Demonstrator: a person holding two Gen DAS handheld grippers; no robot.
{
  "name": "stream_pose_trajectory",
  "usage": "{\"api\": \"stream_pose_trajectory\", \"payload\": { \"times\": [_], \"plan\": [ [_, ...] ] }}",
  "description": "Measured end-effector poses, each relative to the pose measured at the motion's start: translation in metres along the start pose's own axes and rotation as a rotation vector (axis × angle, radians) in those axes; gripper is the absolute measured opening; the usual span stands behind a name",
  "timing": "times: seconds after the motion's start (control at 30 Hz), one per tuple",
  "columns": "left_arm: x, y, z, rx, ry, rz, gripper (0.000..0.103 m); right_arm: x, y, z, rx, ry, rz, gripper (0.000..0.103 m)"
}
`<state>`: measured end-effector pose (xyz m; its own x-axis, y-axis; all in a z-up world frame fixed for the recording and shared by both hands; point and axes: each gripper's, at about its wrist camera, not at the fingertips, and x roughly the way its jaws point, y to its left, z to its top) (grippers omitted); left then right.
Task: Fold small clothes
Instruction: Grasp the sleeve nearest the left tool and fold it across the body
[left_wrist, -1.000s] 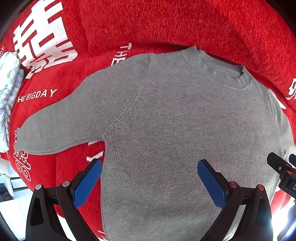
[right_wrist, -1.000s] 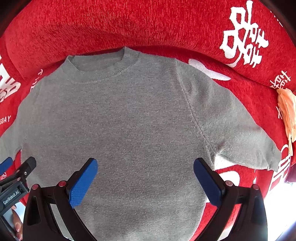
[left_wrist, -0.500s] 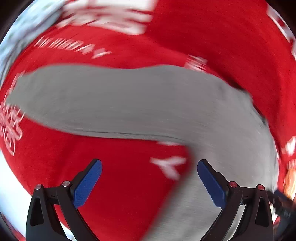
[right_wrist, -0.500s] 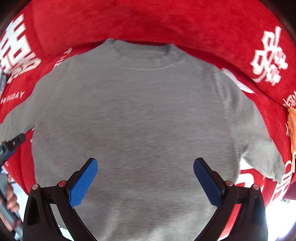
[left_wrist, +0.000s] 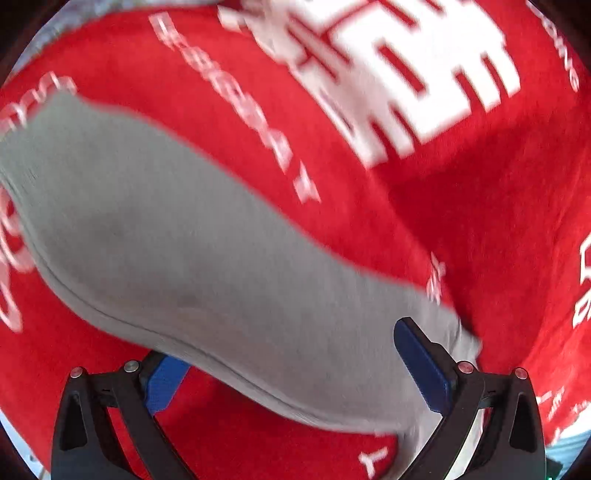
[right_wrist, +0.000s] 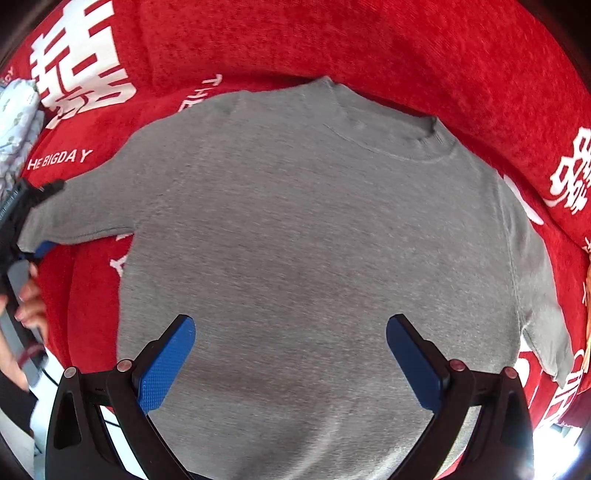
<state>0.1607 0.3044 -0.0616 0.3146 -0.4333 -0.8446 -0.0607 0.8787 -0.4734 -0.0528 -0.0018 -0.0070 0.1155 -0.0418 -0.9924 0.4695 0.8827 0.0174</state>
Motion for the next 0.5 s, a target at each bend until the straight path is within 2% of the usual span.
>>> {"api": "stream_pose_trajectory", "payload": {
  "times": [0.1, 0.13, 0.2, 0.23, 0.27, 0.3, 0.37, 0.5],
  "plan": [
    [-0.017, 0.022, 0.018, -0.010, -0.074, 0.084, 0.102, -0.001, 0.007, 0.002, -0.010, -0.004, -0.005, 0.103],
    [-0.019, 0.027, 0.021, -0.019, -0.077, 0.108, 0.096, -0.001, 0.009, 0.002, -0.007, -0.002, -0.006, 0.103],
    [-0.021, 0.042, 0.025, -0.036, -0.072, 0.153, 0.046, -0.001, 0.009, 0.001, -0.003, -0.001, -0.005, 0.103],
    [-0.024, 0.048, 0.027, -0.027, -0.077, 0.163, 0.032, -0.002, 0.008, 0.000, 0.003, -0.002, -0.004, 0.103],
    [-0.023, 0.051, 0.030, -0.013, -0.070, 0.151, 0.006, -0.002, 0.008, 0.000, 0.007, -0.003, -0.004, 0.103],
    [-0.025, 0.052, 0.030, 0.007, -0.052, 0.118, 0.007, -0.005, 0.007, -0.003, 0.017, -0.007, -0.002, 0.103],
    [-0.033, 0.042, 0.028, 0.068, -0.061, 0.111, 0.007, -0.007, 0.006, -0.004, 0.024, -0.011, -0.001, 0.103],
    [-0.054, -0.012, 0.025, 0.206, -0.076, 0.024, 0.006, -0.021, -0.009, -0.014, 0.081, -0.057, 0.020, 0.103]
  ]
}}
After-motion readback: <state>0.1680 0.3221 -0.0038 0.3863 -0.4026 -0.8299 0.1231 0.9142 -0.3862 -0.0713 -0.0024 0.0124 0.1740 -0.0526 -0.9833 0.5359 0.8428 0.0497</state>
